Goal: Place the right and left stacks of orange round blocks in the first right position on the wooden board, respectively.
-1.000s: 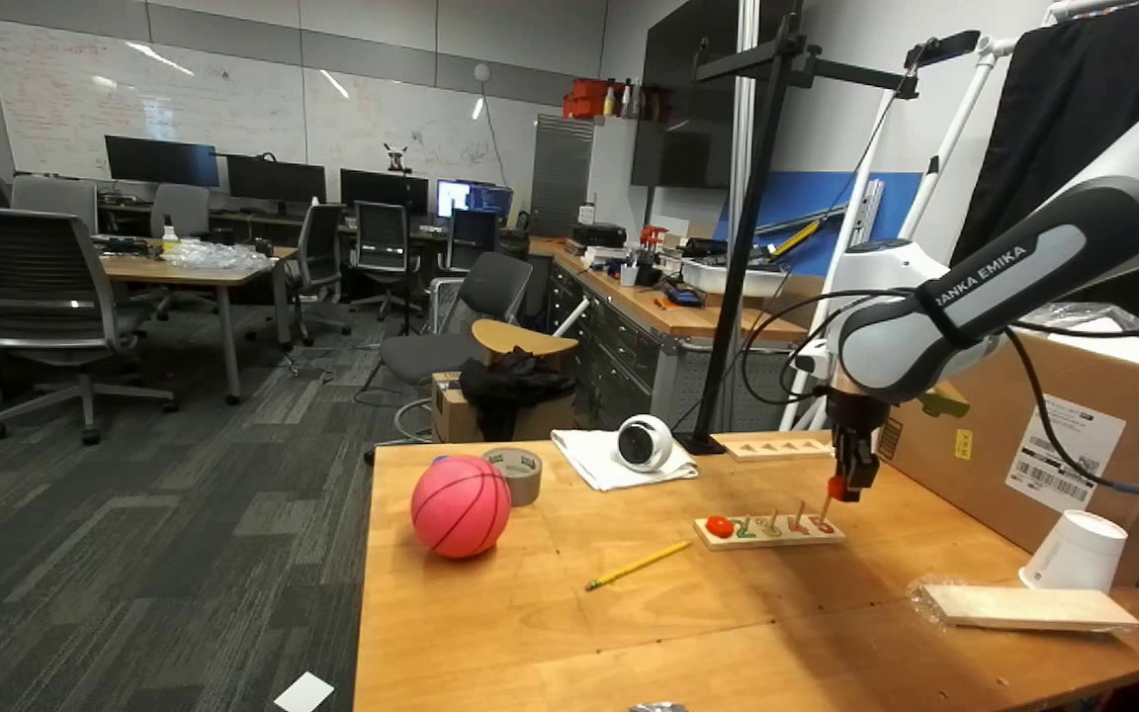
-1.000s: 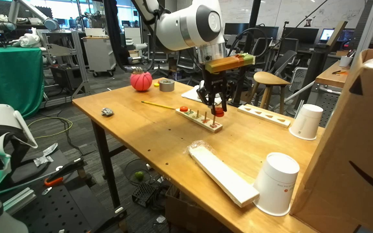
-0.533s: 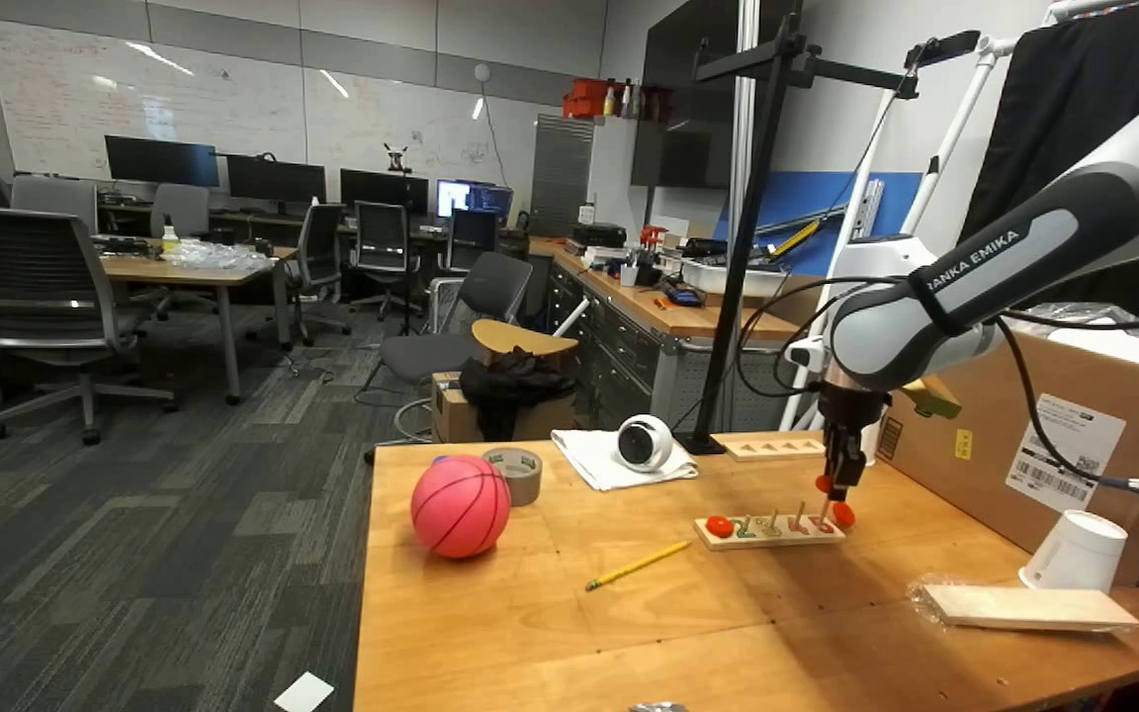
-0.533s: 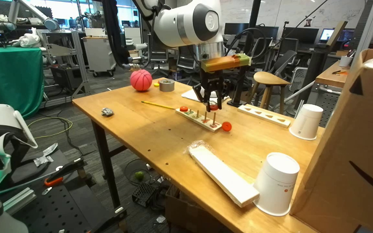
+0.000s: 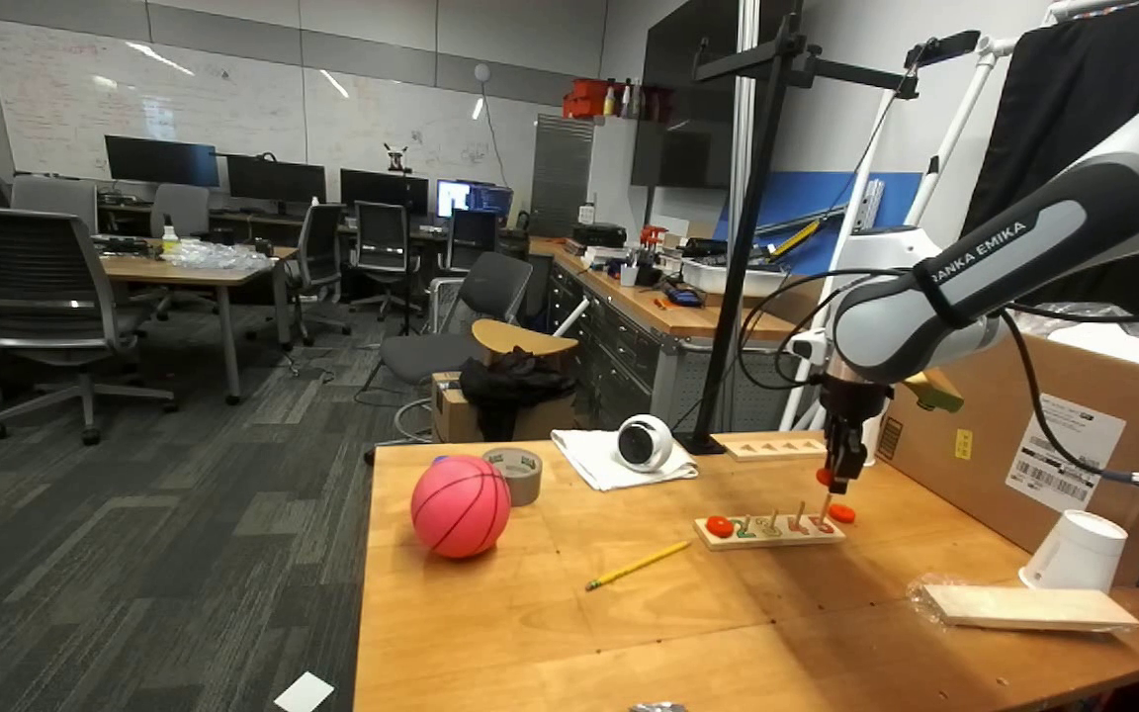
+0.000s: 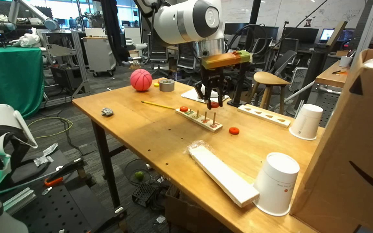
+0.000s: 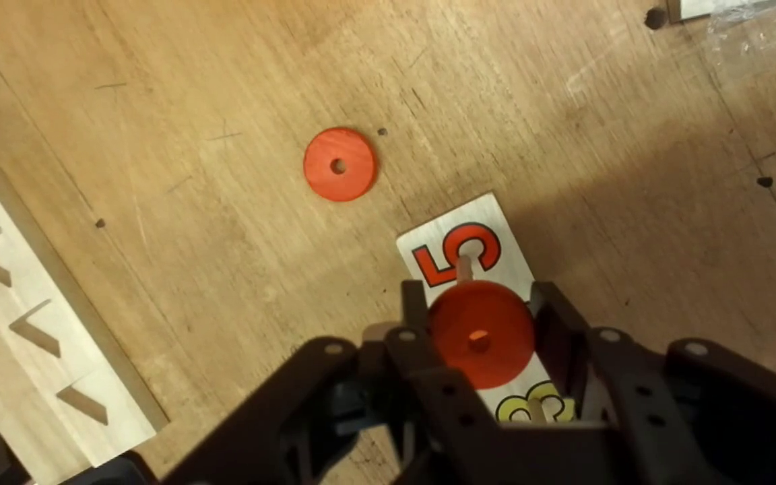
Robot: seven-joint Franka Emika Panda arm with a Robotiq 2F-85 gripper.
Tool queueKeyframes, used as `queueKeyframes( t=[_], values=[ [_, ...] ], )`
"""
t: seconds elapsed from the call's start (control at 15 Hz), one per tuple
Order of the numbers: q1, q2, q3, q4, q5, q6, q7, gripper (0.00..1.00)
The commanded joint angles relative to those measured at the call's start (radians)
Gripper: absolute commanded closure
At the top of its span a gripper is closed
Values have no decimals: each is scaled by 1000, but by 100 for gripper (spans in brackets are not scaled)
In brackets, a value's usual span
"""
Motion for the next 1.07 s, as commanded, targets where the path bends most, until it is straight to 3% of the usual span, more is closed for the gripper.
queueKeyframes(
  t=[0.0, 1.0],
  values=[
    [-11, -9, 8, -5, 3, -10, 2, 83],
    [-26, 49, 25, 26, 32, -17, -12, 83]
  ],
)
